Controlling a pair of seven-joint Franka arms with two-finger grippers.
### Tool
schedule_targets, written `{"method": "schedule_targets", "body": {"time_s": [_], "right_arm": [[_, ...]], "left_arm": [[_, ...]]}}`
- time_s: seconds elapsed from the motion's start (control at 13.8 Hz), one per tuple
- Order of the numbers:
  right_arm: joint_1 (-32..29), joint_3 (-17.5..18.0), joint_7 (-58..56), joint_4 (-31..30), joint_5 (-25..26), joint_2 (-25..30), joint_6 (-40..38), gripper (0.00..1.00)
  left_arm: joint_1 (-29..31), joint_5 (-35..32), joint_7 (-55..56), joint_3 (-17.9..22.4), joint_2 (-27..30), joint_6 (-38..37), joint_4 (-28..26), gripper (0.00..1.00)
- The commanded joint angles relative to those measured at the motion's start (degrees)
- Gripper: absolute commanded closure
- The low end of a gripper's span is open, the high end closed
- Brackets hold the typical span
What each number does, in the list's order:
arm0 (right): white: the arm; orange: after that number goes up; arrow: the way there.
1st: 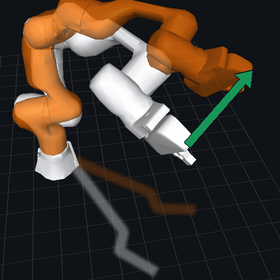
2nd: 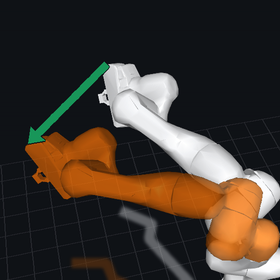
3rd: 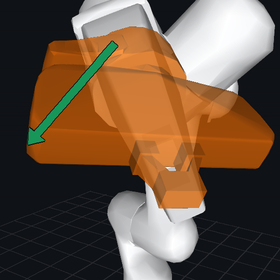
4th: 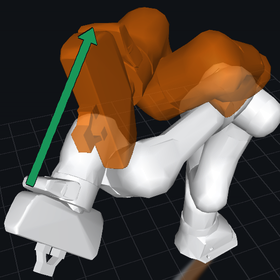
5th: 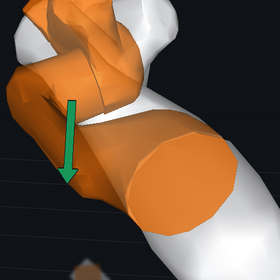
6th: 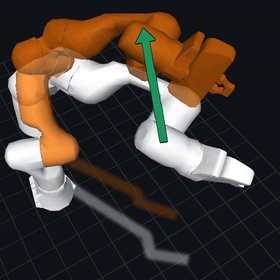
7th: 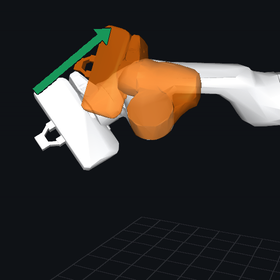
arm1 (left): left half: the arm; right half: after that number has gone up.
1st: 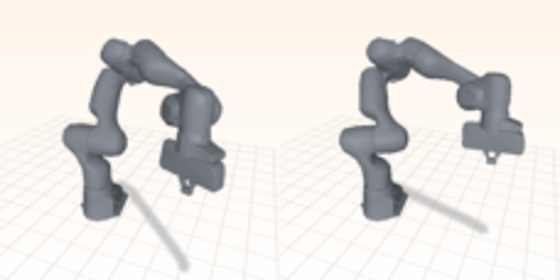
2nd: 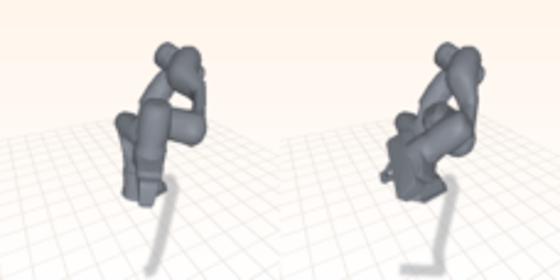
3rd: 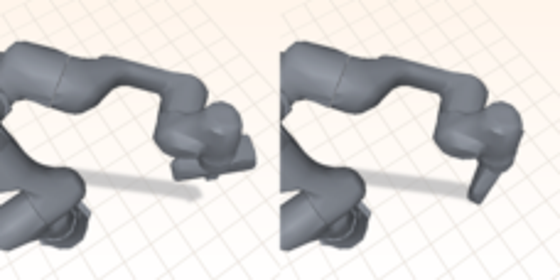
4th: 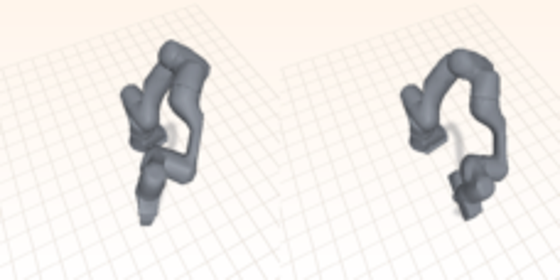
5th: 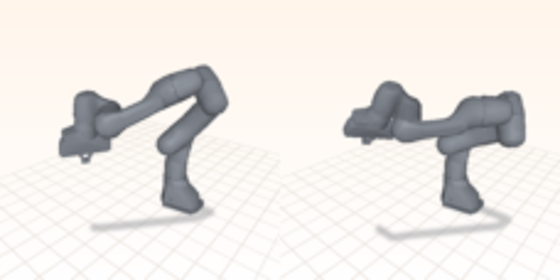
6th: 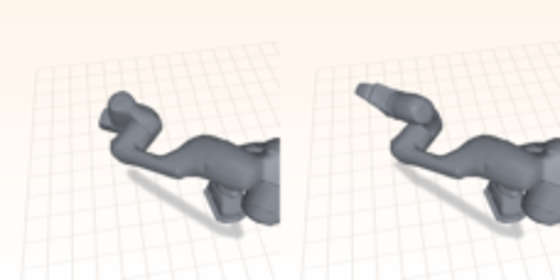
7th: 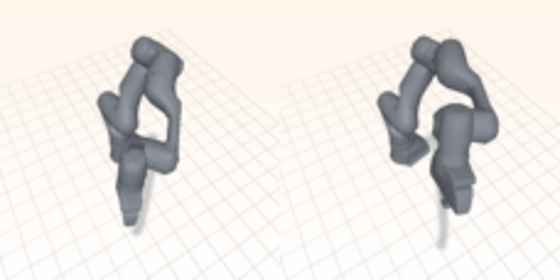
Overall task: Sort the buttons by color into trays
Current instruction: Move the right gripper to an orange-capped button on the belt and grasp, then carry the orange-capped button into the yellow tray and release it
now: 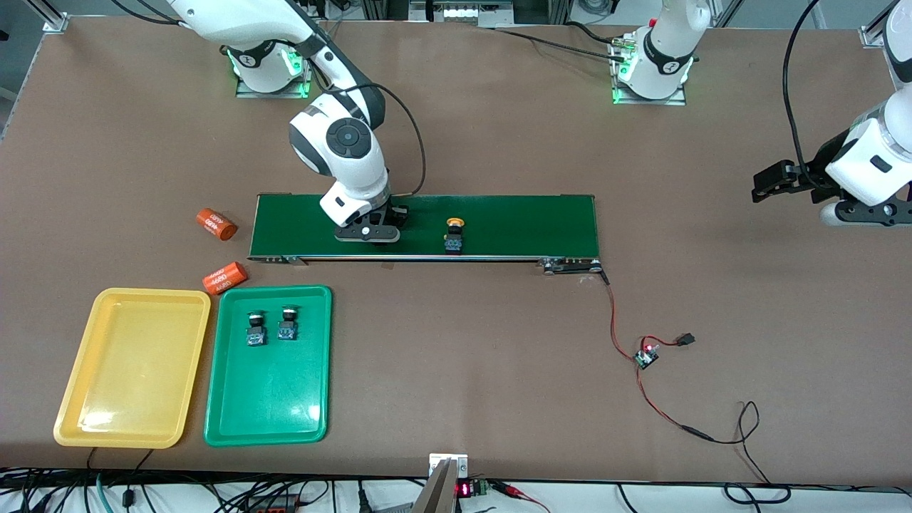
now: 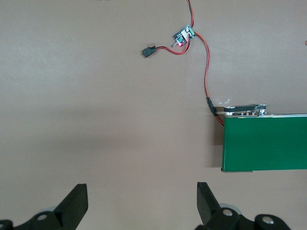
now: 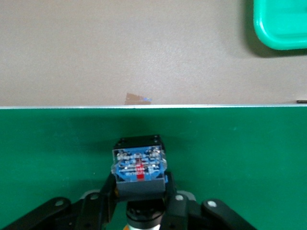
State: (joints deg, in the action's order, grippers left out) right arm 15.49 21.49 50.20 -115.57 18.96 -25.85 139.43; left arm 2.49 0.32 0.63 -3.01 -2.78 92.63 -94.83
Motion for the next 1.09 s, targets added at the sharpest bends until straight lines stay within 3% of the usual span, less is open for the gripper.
{"method": "schedule_targets", "body": {"time_s": [0.0, 0.36, 0.8, 1.01], "right_arm": [[-1.86, 0.05, -0.98, 0.34, 0.90, 1.23, 0.31, 1.00], [-9.49, 0.05, -11.14, 8.76, -0.06, 2.82, -9.77, 1.00], [-26.97, 0.05, -40.38, 14.66, -0.15, 0.72, -13.13, 1.00], [-31.22, -4.33, -54.20, 19.84, -0.06, -4.46, -12.70, 0.99]], "left_arm": [[0.50, 0.73, -1.51, 0.02, -0.65, -1.23, 1.49, 0.00], [0.41, 0.73, -1.42, -0.07, -0.65, -1.32, 1.57, 0.00], [0.15, 0.73, -1.25, -0.16, -0.65, -1.40, 1.57, 0.00], [0.06, 0.82, -1.24, -0.16, -0.65, -1.93, 1.57, 0.00]]}}
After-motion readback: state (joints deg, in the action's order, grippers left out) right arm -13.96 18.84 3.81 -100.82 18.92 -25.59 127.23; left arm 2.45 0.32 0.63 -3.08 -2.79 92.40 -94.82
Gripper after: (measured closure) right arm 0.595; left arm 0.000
